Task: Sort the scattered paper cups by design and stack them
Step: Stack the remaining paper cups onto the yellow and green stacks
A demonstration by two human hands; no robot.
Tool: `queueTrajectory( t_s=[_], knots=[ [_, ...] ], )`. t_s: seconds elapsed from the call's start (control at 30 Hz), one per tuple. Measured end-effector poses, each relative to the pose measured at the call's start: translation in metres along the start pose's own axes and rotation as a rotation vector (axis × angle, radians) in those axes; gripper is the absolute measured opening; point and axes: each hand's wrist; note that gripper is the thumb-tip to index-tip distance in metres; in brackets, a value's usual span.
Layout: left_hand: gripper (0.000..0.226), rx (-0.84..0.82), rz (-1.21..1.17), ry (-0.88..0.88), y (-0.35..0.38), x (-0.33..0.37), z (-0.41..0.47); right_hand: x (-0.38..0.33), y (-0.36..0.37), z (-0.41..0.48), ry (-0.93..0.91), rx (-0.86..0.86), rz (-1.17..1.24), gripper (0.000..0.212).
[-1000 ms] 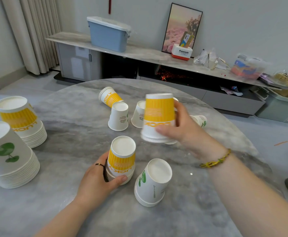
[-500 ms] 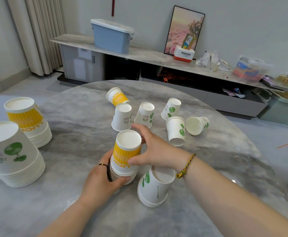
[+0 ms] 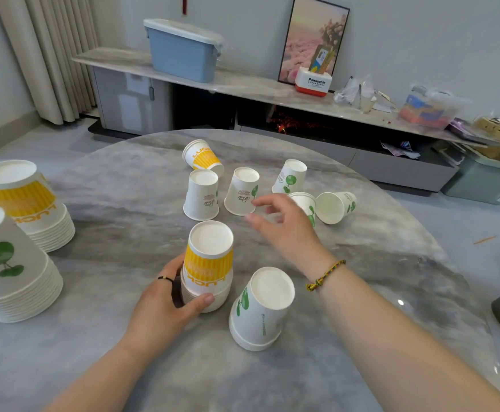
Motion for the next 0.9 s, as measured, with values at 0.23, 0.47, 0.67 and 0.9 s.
queueTrajectory(
  t_s=[0.23,0.47,0.67,0.9],
  knots=[
    [0.059,0.029,0.016,0.010,0.001,-0.003,0.001,0.072,-0.015,0.010,0.320,0.053,-0.569,0.077],
    [0.073,-0.015,0.011,0.003,-0.001,-0.005,0.000,0.097,0.006,0.018,0.381,0.123,-0.464,0.062],
    [0.079,-0.049,-0.027,-0.014,0.001,0.002,0.000,0.090,-0.008,0.016,0.377,0.232,-0.147,0.050],
    [0.077,-0.009,-0.079,-0.063,0.015,0.014,0.010,0.030,-0.058,-0.034,0.123,0.253,0.176,0.033]
  ],
)
Point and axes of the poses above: each hand's wrist, its own z-axis towards the middle knuckle, its own y-axis out of the palm, x = y × z, and after that the axes turned 14 degrees about -y, right-handed
